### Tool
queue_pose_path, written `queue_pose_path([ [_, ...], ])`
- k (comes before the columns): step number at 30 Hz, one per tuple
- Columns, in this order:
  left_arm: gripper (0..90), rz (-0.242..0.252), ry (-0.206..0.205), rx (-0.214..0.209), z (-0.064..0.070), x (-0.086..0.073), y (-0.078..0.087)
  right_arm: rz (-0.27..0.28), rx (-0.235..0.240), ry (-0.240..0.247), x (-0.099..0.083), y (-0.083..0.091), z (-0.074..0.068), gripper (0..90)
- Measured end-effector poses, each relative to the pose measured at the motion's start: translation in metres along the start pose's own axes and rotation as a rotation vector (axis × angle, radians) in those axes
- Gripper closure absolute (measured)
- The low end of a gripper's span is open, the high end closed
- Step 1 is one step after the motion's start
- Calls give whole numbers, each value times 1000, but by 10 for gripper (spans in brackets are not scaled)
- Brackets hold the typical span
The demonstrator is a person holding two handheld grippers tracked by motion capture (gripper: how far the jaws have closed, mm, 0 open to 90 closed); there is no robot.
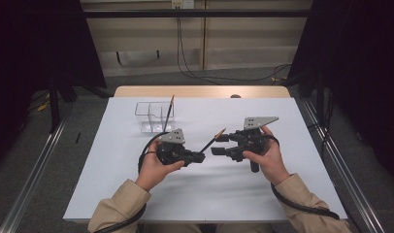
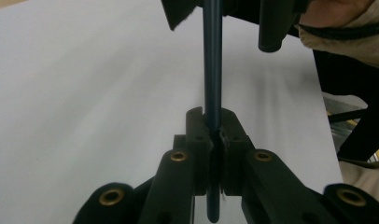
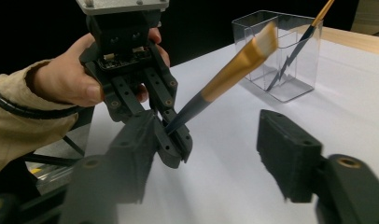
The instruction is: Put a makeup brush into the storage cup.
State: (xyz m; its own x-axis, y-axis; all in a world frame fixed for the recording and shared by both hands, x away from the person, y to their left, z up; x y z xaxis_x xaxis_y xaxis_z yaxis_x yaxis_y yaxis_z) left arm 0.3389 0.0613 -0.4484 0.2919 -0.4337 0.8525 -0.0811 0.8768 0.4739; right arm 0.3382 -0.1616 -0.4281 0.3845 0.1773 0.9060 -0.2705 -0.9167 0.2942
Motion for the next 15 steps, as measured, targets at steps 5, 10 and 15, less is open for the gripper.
queue_pose_path([
  [5,853,13,6,-6,0,1,-3,6,2,-10,-2,-1,-1,548],
  [10,853,27,10,-5,0,3,-5,11,21,-18,-1,-2,-1,630],
  [15,852,37,17,-10,0,4,-10,15,38,-25,0,-4,-1,661],
])
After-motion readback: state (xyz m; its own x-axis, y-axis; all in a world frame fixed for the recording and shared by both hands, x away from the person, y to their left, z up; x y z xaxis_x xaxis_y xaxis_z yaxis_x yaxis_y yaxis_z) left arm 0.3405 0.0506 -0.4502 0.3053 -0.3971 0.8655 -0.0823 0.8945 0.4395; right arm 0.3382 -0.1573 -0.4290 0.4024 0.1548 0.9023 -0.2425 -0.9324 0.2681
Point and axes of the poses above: each handheld gripper's, and its own axes: y roughly backward along the jaws, x roughly out of its top, z roughly to its right, the point moved 3 cm from there along -y, roughly forward along the jaws
